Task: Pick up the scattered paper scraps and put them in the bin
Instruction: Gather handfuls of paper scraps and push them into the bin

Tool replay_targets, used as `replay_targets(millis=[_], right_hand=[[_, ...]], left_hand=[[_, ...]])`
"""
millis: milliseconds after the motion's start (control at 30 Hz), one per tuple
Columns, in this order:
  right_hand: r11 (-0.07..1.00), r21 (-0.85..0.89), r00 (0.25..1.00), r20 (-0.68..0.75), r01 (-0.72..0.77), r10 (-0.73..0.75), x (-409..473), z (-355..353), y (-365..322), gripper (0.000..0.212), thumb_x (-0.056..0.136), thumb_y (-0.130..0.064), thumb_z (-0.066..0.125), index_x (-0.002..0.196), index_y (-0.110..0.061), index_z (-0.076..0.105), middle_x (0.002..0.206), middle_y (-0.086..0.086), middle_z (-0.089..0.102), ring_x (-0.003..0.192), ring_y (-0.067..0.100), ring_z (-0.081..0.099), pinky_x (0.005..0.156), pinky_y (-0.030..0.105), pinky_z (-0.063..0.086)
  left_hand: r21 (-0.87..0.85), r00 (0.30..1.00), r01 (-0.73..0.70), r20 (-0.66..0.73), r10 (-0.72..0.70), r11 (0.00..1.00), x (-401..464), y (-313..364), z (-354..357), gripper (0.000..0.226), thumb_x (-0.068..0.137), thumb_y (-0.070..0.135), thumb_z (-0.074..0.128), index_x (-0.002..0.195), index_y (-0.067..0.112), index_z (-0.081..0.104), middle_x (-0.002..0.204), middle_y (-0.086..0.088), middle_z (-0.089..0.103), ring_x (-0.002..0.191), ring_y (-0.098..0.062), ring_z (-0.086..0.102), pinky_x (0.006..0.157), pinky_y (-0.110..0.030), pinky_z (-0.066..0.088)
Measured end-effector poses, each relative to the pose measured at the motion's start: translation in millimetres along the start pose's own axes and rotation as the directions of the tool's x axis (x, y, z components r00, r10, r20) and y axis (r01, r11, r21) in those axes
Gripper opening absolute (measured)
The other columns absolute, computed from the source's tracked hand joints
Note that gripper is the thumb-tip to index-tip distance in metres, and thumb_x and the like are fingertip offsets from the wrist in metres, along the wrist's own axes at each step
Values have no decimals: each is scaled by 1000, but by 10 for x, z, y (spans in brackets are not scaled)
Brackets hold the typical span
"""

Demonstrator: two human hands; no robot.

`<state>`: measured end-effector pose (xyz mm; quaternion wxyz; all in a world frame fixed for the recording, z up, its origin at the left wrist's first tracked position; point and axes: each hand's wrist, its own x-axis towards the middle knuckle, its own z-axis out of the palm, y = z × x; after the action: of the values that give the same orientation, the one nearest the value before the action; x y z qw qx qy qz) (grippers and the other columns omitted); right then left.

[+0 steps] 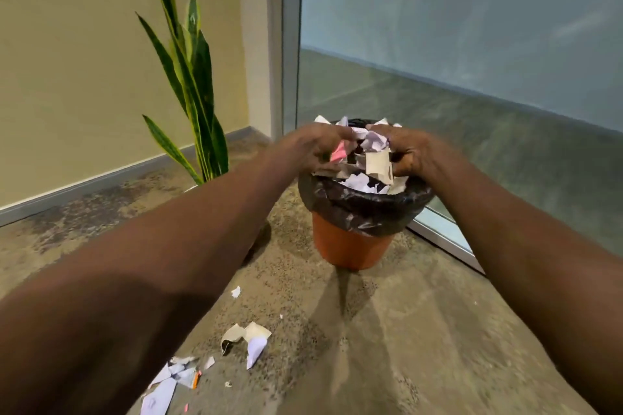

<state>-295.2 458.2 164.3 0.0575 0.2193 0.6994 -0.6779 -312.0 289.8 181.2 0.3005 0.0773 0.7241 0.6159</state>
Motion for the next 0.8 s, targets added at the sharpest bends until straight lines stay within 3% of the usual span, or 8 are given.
replay_targets(millis=[133,233,300,367,467,600,700,800], right_hand=[[964,244,995,16,-102,101,180,-97,123,39,91,-45,57,107,-11,69,103,15,73,92,32,69,86,51,55],[969,205,989,-30,-135,144,532,-226,177,59,82,-60,59,125,-20,64,132,20,60,122,40,55,91,74,42],[982,159,982,-146,-98,121,200,-12,65,47,89,-54,54,107,-13,67,101,20,72,102,35,69,77,65,55],[981,192,989,-143,-20,48,97,87,29,42,105,-38,35,88,-10,63,63,14,72,56,25,72,44,40,58],[969,239,990,-142,60,-26,147,144,41,36,107,-30,34,103,-8,62,69,16,71,58,27,71,45,37,57],[977,195,953,-300,91,-29,352,189,65,22,100,-31,49,104,-9,48,78,7,35,60,18,38,39,23,39],[957,248,950,-304,148,-68,489,193,109,12,97,-19,50,88,-12,47,70,5,26,45,13,29,37,18,30],[941,281,955,-276,188,-108,507,216,102,23,99,-10,42,76,-17,42,65,2,24,33,7,23,36,17,21]], left_hand=[[-134,985,44,171,-21,990,11,87,72,30,92,44,56,89,14,53,90,-8,58,72,-24,57,59,-31,46],[-236,991,-15,127,46,972,43,93,94,62,93,51,54,137,11,40,146,-11,41,129,-35,46,93,-63,45],[-247,992,-50,96,76,968,76,88,109,76,93,54,54,151,15,25,160,-6,19,145,-35,21,103,-71,30],[-242,993,-58,88,81,968,54,80,117,72,95,53,50,148,8,33,157,-12,25,136,-33,33,105,-64,32],[-269,997,-68,0,71,961,122,35,112,59,101,43,44,138,-3,43,142,-18,42,108,-31,49,96,-50,43],[-296,999,-49,-29,42,954,217,-52,107,57,105,38,35,145,-2,33,149,-23,37,137,-39,37,112,-47,36],[-299,996,-78,-61,63,951,210,-84,97,53,105,35,34,144,-2,35,149,-25,37,137,-39,38,113,-45,35],[-326,983,-152,-146,110,933,162,-91,45,41,105,31,38,125,-1,54,132,-24,54,125,-34,53,106,-40,44]])
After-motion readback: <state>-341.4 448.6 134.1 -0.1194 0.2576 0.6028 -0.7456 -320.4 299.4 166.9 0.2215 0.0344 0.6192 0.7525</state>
